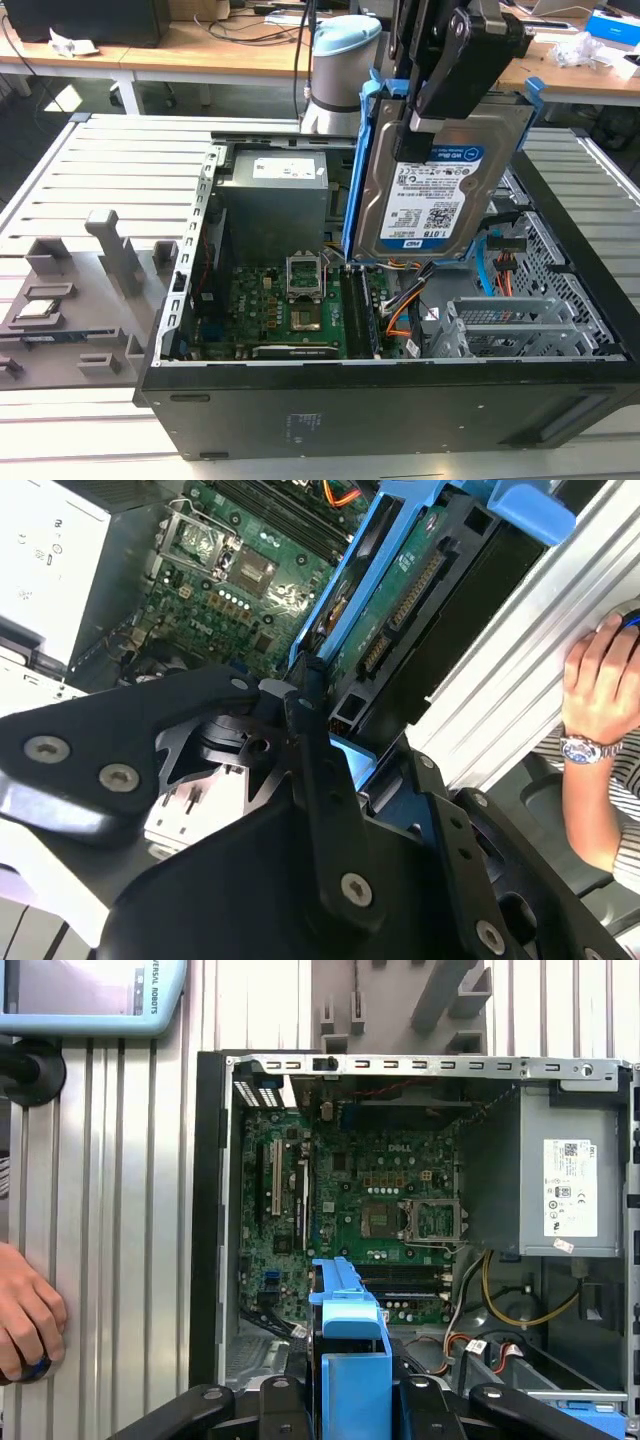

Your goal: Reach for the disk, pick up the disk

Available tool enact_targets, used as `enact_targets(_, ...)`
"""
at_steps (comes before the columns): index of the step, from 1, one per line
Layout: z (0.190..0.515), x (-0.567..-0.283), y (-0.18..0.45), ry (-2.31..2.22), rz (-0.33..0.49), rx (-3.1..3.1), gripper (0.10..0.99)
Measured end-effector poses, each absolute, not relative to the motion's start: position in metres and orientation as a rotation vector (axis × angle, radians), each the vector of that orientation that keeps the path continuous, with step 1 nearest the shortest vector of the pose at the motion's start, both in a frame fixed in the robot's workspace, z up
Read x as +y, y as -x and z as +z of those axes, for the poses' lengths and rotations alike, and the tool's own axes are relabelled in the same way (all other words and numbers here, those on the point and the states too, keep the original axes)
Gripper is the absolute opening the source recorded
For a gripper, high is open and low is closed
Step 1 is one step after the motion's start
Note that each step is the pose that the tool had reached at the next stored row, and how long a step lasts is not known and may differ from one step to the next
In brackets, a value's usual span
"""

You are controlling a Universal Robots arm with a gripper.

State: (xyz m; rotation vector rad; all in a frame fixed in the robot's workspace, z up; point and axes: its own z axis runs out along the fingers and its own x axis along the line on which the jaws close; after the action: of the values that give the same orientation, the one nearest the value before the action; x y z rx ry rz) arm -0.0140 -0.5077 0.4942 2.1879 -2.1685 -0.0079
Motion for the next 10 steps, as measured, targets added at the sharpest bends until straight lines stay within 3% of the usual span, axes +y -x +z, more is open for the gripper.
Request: enact_targets(10,0.494,-0.533,0.014,-2.188,-0.009,-2.169,0.365)
